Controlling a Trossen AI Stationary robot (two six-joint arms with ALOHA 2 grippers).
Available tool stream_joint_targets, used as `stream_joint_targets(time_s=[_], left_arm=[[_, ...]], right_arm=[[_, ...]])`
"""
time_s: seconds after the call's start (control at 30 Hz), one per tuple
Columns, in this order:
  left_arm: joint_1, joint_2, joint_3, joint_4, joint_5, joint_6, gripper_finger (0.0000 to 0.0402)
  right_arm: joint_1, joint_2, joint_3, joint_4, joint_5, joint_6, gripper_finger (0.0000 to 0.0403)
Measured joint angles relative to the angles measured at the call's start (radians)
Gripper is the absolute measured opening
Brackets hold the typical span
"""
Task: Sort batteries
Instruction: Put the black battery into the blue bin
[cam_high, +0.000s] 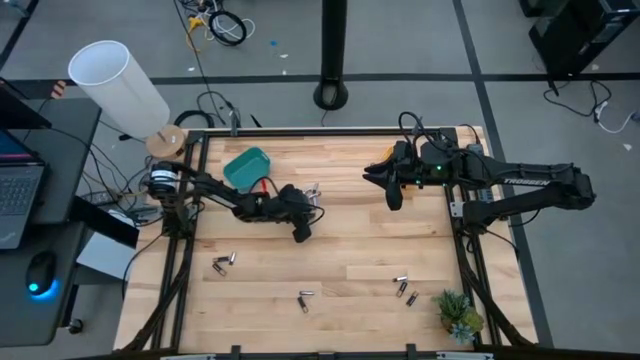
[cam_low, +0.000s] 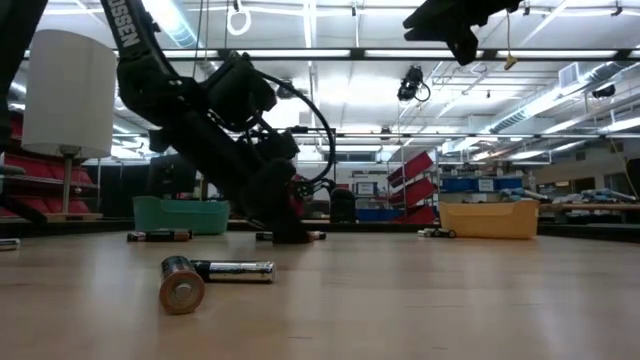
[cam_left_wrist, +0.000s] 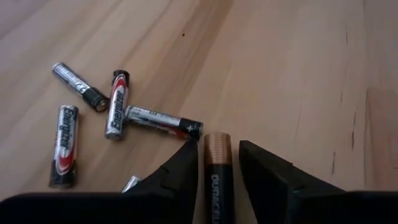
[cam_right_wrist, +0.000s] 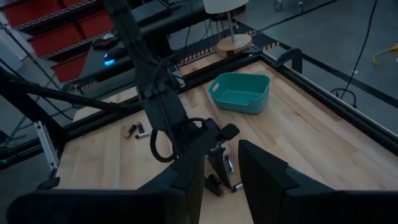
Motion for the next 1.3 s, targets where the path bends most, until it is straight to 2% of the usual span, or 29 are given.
stream_joint_targets(time_s=[0.07,0.2,0.23,0.4,0.57,0.77,0.87,1.03,1.2,1.3], left_arm=[[-0.005,0.014,0.000,0.021,0.000,0.001,0.0118],[-0.014,0.047,0.000,0.067,-0.010,0.026,0.0057],[-0.014,0.056,0.001,0.075,-0.010,0.024,0.0054],[-0.021,0.097,0.003,0.132,-0.009,0.013,0.0054],[-0.026,0.076,0.001,0.139,-0.010,0.000,0.0054],[-0.027,-0.009,-0.007,0.086,0.002,-0.031,0.0054],[-0.026,-0.087,-0.004,0.050,-0.043,-0.047,0.0054],[-0.001,-0.244,-0.005,-0.139,-0.118,-0.113,0.0054],[0.099,-0.427,-0.005,-0.462,-0.222,-0.262,0.0054],[0.157,-0.540,-0.003,-0.593,-0.307,-0.309,0.0054]], right_arm=[[0.002,0.000,0.000,-0.002,-0.001,0.003,0.0107],[0.003,0.000,0.000,-0.006,-0.002,0.012,0.0107],[0.003,0.000,0.000,-0.006,-0.002,0.014,0.0107],[0.003,-0.005,0.000,-0.007,-0.002,0.030,0.0107],[0.003,-0.018,0.000,-0.012,-0.002,0.033,0.0103],[0.003,-0.019,0.000,-0.014,-0.002,0.031,0.0092],[0.003,-0.019,0.000,-0.013,-0.001,0.025,0.0087],[0.003,-0.019,0.000,-0.001,0.003,0.000,0.0081],[0.003,-0.019,0.000,0.020,0.050,-0.035,0.0077],[0.003,-0.019,0.000,0.029,0.054,-0.050,0.0077]])
